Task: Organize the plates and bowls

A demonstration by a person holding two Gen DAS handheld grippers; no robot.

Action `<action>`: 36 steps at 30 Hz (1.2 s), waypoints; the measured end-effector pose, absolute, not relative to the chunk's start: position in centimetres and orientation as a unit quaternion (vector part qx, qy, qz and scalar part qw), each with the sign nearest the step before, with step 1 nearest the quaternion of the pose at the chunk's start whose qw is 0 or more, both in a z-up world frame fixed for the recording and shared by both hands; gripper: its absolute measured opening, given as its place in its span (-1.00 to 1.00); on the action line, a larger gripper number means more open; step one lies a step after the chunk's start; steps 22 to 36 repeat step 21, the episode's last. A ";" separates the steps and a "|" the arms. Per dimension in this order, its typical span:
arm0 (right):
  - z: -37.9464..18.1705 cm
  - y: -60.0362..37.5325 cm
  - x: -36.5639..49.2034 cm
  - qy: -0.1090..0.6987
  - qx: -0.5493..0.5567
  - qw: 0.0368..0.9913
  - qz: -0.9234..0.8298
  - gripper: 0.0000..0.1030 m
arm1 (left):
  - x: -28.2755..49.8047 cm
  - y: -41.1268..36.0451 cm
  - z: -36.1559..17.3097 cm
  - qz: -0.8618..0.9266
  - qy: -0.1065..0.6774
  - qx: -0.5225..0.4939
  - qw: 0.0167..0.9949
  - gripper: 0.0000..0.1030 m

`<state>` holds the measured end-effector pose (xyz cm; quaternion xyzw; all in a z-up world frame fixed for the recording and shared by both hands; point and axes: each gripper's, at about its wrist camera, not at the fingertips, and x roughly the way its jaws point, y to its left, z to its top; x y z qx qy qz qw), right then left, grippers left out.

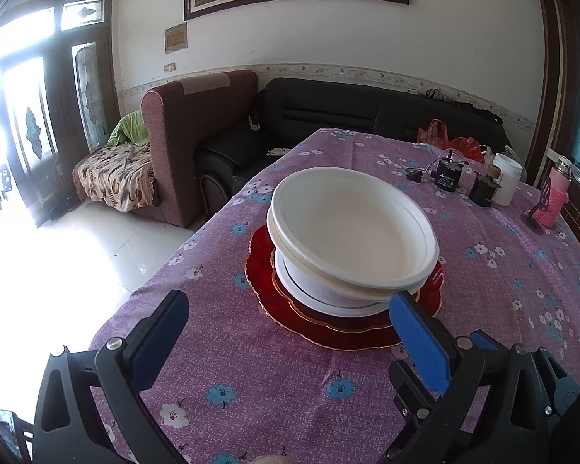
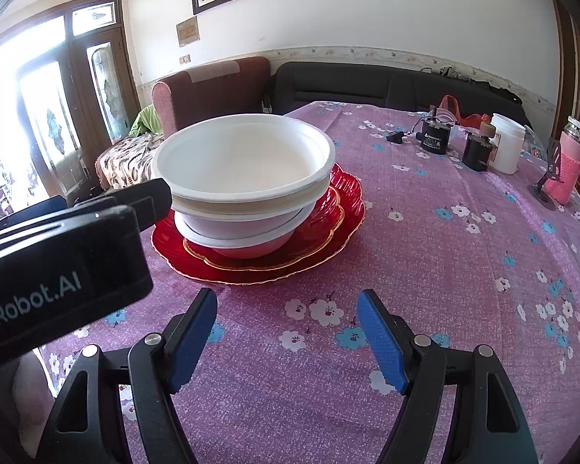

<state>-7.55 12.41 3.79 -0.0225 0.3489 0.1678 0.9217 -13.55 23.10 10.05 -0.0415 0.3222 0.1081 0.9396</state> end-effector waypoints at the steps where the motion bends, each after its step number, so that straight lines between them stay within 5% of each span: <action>1: 3.8 12.5 -7.5 0.348 -0.024 0.922 0.169 0.54 | -13.5 23.1 10.0 0.105 0.324 -0.043 0.939 1.00; 36: 5.2 10.0 -7.1 0.337 0.011 0.923 0.185 0.54 | -13.1 22.5 11.3 0.134 0.323 -0.058 0.935 1.00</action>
